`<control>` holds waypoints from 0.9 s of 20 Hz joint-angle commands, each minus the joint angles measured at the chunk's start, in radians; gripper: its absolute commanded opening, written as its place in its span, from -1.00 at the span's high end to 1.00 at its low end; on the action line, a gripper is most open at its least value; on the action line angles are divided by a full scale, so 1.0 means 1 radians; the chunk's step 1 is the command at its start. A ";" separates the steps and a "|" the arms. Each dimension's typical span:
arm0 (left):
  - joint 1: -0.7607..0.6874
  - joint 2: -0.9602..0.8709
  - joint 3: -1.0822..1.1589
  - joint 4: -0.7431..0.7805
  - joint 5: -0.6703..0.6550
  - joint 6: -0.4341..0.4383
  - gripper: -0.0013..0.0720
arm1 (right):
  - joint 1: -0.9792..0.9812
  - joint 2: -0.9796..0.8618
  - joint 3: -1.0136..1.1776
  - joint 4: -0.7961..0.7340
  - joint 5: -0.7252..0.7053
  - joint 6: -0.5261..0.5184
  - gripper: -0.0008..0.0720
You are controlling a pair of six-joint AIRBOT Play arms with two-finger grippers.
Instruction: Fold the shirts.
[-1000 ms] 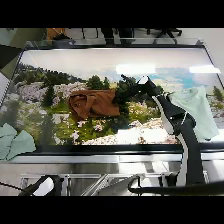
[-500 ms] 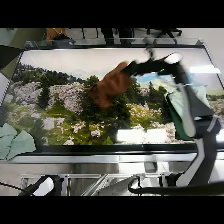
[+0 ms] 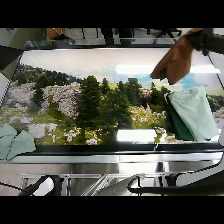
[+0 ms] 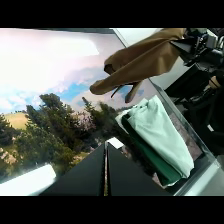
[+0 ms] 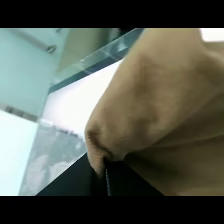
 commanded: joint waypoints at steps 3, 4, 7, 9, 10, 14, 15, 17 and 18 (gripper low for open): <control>0.001 0.000 -0.098 -0.002 0.001 0.021 0.93 | -0.077 0.081 -0.022 -0.445 0.091 0.229 0.93; 0.001 0.000 -0.123 -0.003 0.001 0.031 0.93 | -0.077 0.098 -0.027 -0.523 0.135 0.251 0.93; 0.001 0.000 -0.187 -0.010 0.001 0.060 0.93 | -0.077 0.145 -0.055 -0.680 0.275 0.257 0.94; 0.001 0.000 -0.212 -0.010 0.002 0.067 0.93 | -0.078 0.168 -0.072 -0.735 0.312 0.275 0.94; 0.001 0.000 -0.214 -0.010 0.002 0.071 0.93 | -0.079 0.177 -0.076 -0.787 0.349 0.318 0.94; 0.001 0.000 -0.214 -0.010 0.000 0.084 0.93 | -0.105 0.197 -0.092 -0.965 0.584 0.441 0.94; 0.001 0.000 -0.214 -0.011 0.000 0.084 0.93 | -0.110 0.204 -0.112 -1.007 0.634 0.451 0.93; 0.001 0.000 -0.214 -0.010 -0.004 0.084 0.93 | -0.114 0.232 -0.197 -1.067 0.661 0.479 0.93; 0.001 0.000 -0.214 -0.010 -0.011 0.085 0.93 | -0.114 0.254 -0.266 -1.097 0.661 0.500 0.93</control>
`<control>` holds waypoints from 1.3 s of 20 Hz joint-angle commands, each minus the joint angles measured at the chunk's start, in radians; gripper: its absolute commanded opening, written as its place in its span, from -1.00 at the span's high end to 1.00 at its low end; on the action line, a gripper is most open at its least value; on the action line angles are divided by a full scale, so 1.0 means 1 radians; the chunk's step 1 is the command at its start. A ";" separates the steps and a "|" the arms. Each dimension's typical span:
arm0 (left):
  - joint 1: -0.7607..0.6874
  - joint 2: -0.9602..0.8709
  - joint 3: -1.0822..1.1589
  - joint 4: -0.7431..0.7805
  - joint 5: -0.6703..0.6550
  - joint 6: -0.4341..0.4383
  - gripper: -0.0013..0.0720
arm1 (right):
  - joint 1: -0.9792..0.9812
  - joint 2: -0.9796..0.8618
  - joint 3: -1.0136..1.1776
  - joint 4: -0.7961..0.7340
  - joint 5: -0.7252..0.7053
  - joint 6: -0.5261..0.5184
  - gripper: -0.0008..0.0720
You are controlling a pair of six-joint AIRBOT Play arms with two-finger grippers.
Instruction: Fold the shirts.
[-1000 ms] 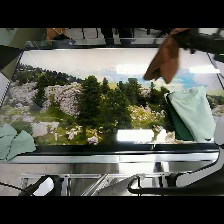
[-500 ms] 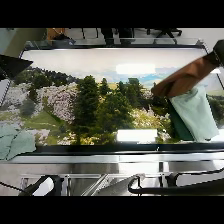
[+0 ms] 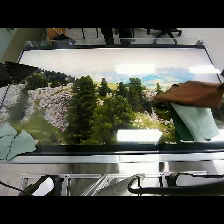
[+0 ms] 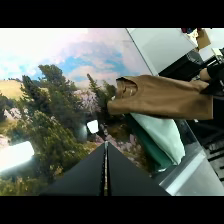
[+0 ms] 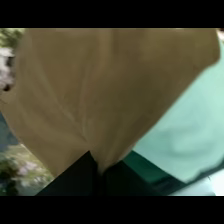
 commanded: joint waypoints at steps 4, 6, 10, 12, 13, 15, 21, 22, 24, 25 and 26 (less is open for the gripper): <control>-0.004 0.000 -0.002 0.002 -0.043 0.007 0.93 | -0.007 0.103 -0.412 -0.234 0.081 0.074 0.93; -0.006 0.000 -0.002 0.002 -0.044 0.008 0.93 | -0.007 0.105 -0.526 -0.251 0.052 0.074 0.88; -0.006 0.000 -0.002 0.002 -0.050 0.007 0.93 | -0.007 0.068 -0.589 -0.250 0.042 0.085 -0.45; -0.006 0.000 -0.002 0.002 -0.050 0.007 0.93 | -0.005 0.053 -0.536 -0.230 0.039 0.074 -0.44; -0.006 0.000 -0.002 0.002 -0.048 0.007 0.92 | -0.004 0.040 -0.478 -0.205 0.037 0.054 -0.39; -0.006 0.000 -0.002 0.001 -0.036 0.007 0.92 | -0.003 0.023 -0.340 -0.115 0.024 0.055 -0.40; -0.006 0.003 -0.002 0.035 0.001 0.005 0.93 | 0.170 0.058 -0.182 0.225 -0.224 -0.022 0.93; -0.014 0.006 -0.003 0.063 -0.003 0.004 0.93 | 0.256 0.065 -0.192 0.200 -0.249 -0.034 0.93; -0.043 0.050 -0.061 0.091 0.003 -0.004 0.93 | 0.450 0.075 -0.237 0.132 -0.290 -0.034 0.93; -0.064 0.086 -0.115 0.092 0.016 -0.003 0.93 | 0.555 0.077 -0.269 0.098 -0.314 -0.034 0.93; -0.087 0.131 -0.183 0.093 0.031 -0.003 0.93 | 0.647 0.079 -0.303 0.068 -0.339 -0.034 0.93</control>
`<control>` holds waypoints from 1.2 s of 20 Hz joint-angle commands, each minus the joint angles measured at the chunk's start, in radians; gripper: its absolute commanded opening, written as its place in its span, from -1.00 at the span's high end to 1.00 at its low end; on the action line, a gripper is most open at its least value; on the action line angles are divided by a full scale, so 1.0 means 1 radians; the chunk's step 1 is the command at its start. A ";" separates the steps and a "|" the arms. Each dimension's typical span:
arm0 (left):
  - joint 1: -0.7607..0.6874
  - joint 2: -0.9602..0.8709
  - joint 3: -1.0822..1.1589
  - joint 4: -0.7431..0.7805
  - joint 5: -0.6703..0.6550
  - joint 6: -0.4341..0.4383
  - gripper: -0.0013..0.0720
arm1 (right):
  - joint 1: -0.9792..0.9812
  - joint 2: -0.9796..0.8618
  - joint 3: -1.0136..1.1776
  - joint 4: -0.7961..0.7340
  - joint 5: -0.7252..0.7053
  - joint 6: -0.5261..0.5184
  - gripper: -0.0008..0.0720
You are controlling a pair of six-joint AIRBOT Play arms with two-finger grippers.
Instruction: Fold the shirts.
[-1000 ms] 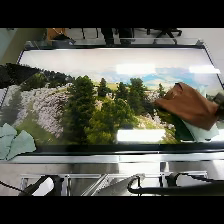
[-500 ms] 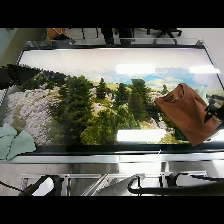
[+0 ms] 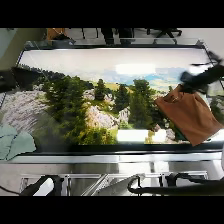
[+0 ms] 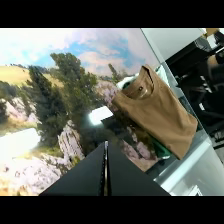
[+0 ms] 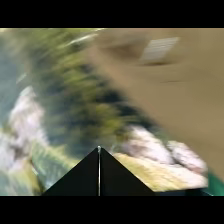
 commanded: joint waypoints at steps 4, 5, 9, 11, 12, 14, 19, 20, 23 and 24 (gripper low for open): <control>-0.141 0.243 -0.352 0.153 0.064 -0.005 0.93 | 0.512 0.023 -0.237 -0.084 -0.158 -0.013 0.93; -0.164 0.280 -0.400 0.178 0.067 -0.009 0.93 | 0.551 0.031 -0.281 -0.084 -0.185 -0.013 0.93; -0.196 0.396 -0.534 0.182 0.108 -0.055 0.93 | 0.628 0.031 -0.360 -0.083 -0.259 -0.013 0.93; -0.195 0.436 -0.573 0.183 0.115 -0.055 0.93 | 0.628 0.028 -0.360 -0.079 -0.264 -0.013 0.93; -0.195 0.446 -0.581 0.184 0.113 -0.055 0.93 | 0.628 0.027 -0.360 -0.078 -0.259 -0.013 0.93; -0.195 0.457 -0.583 0.182 0.111 -0.055 0.92 | 0.628 0.026 -0.360 -0.069 -0.249 -0.013 0.93; -0.195 0.457 -0.583 0.175 0.112 -0.055 0.92 | 0.627 0.024 -0.360 -0.064 -0.243 -0.013 0.93; -0.195 0.457 -0.582 0.175 0.114 -0.055 0.92 | 0.627 0.024 -0.360 -0.064 -0.243 -0.013 0.93; -0.195 0.457 -0.583 0.175 0.114 -0.055 0.92 | 0.627 0.025 -0.360 -0.064 -0.243 -0.013 0.93; -0.195 0.457 -0.583 0.175 0.113 -0.055 0.92 | 0.627 0.024 -0.360 -0.064 -0.243 -0.013 0.93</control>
